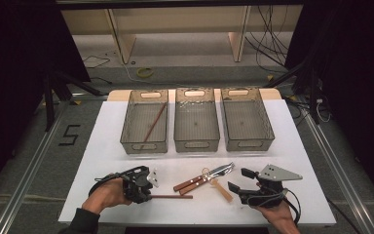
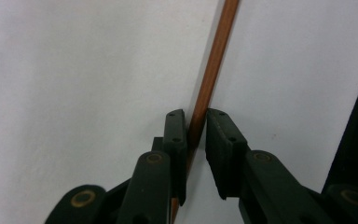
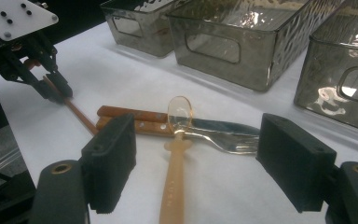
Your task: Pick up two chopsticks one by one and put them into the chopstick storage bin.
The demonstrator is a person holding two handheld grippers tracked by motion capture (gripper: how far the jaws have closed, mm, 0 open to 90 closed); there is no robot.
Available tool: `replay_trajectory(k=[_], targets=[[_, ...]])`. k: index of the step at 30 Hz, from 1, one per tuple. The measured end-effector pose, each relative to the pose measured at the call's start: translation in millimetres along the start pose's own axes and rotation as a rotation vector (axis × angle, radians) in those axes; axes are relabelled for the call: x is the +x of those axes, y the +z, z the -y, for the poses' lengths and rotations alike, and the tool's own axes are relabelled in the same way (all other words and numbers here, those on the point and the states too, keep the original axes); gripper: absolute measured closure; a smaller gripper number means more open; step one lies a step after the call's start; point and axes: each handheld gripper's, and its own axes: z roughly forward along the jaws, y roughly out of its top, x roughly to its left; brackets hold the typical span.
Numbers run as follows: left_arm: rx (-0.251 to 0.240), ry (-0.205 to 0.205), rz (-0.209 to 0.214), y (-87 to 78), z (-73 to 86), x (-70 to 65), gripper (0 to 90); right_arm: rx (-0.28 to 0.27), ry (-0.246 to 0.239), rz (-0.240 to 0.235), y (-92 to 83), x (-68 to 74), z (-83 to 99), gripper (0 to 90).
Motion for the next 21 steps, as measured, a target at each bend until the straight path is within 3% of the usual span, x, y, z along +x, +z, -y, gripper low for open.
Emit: replay_trajectory(k=[11,21], targets=[[-0.007,0.099,0.007,-0.4,1.1,-2.6,82.4,0.005,0.000,-0.002,0.3,0.3,0.0,28.9],[-0.015,0.122,0.018,-0.9,1.8,-2.7,83.9,0.008,-0.003,-0.004,0.8,0.1,0.2,28.9]])
